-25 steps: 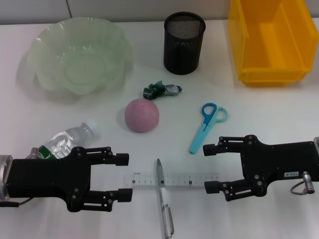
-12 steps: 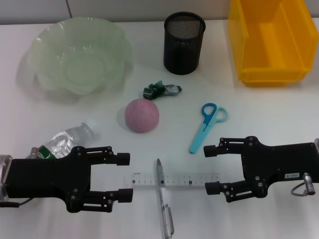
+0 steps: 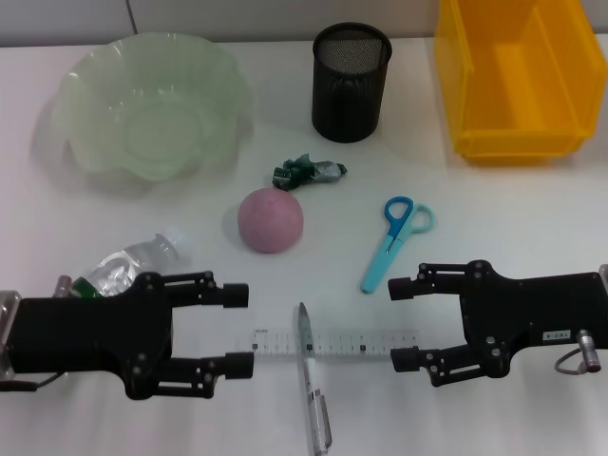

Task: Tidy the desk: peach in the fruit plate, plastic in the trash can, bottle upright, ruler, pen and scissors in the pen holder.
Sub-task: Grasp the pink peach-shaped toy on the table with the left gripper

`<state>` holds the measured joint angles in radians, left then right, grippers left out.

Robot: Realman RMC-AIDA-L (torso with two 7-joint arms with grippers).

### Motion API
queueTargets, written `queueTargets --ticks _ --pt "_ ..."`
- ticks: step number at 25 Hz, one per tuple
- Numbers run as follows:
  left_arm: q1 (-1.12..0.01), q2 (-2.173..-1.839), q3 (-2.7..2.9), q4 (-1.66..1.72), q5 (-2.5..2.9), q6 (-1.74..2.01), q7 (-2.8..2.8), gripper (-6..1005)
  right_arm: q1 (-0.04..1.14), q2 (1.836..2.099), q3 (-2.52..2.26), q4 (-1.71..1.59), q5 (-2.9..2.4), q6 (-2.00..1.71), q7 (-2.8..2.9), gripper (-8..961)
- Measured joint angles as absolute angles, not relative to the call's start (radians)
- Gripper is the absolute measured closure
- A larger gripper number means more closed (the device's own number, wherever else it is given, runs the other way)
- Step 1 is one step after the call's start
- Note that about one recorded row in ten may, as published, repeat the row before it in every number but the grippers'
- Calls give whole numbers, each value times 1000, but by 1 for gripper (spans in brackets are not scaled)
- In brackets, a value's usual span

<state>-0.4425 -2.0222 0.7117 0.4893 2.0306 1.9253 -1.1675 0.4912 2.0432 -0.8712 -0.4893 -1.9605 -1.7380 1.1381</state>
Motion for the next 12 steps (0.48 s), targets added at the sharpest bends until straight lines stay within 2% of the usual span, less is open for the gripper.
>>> queueTargets --ticks 12 --pt "-462 -2026 689 490 1936 1956 -1209 234 498 2043 -871 -489 -1960 -1732 1138 129"
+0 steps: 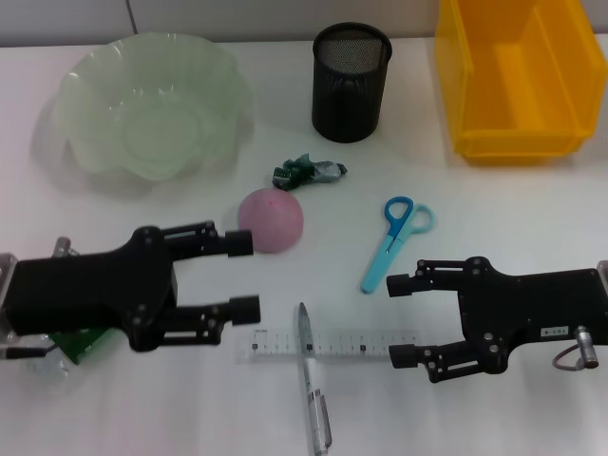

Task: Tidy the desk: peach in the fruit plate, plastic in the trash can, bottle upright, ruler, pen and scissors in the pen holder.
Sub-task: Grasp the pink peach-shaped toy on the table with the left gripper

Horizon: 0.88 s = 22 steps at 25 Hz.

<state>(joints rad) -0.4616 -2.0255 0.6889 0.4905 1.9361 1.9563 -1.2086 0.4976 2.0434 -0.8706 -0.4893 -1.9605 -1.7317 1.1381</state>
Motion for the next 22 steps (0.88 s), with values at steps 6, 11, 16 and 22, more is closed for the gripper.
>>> queueTargets --ticks 6,11,16,22 --pt "-497 -2048 650 514 1887 1880 -1250 235 497 2044 -871 -489 -1960 -1728 1138 130" --pt "-535 -2066 614 579 1878 1736 -1335 235 495 2043 -869 -489 -1960 -1726 1138 129" --pt "-587 -2064 626 583 1885 1657 -1368 235 493 2042 -863 -489 -1960 -1722 1138 130" --pt "-659 -2065 750 664 1949 1499 -1501 236 491 2041 -862 -489 -1960 -1713 1138 130"
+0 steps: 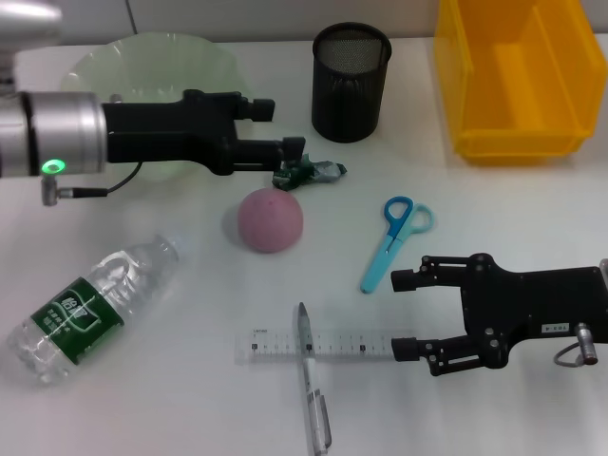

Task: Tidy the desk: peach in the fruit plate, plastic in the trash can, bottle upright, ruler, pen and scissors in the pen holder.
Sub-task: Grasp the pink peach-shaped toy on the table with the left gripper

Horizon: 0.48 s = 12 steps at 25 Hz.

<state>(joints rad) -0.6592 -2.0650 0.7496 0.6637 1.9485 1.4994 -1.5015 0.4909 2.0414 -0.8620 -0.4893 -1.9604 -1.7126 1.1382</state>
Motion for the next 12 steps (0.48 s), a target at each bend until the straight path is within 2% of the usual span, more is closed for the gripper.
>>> queueTargets --ticks 9,12 --pt "-744 -2067 949 783 2123 1366 -1748 237 489 2033 -862 -489 -1960 -1709 1138 129" --pt "-817 -2071 977 778 2291 1322 -1896 237 490 2033 -862 -489 -1960 -1701 1138 130"
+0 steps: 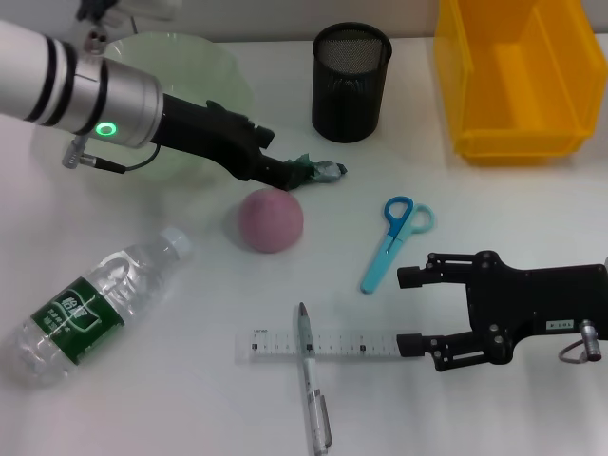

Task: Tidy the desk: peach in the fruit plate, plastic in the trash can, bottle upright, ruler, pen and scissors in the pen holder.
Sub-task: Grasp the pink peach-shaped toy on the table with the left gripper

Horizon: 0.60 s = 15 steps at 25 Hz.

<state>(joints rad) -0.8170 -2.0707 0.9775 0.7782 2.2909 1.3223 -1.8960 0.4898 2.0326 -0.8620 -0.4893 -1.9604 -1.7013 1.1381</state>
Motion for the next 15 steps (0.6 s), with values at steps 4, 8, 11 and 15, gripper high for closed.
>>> queueTargets --ticks 4,8,11,15 --pt "-841 -2071 1075 778 2344 1280 -1993 237 493 2031 -865 -489 -1960 -1698 1138 130" --pt "-855 -2071 1147 778 2385 1261 -2049 238 495 2031 -869 -489 -1960 -1698 1137 130" --pt "-862 -2072 1176 774 2400 1255 -2065 238 496 2031 -870 -489 -1960 -1698 1137 130" --pt "-863 -2073 1188 770 2413 1240 -2067 238 497 2030 -870 -489 -1960 -1698 1137 130"
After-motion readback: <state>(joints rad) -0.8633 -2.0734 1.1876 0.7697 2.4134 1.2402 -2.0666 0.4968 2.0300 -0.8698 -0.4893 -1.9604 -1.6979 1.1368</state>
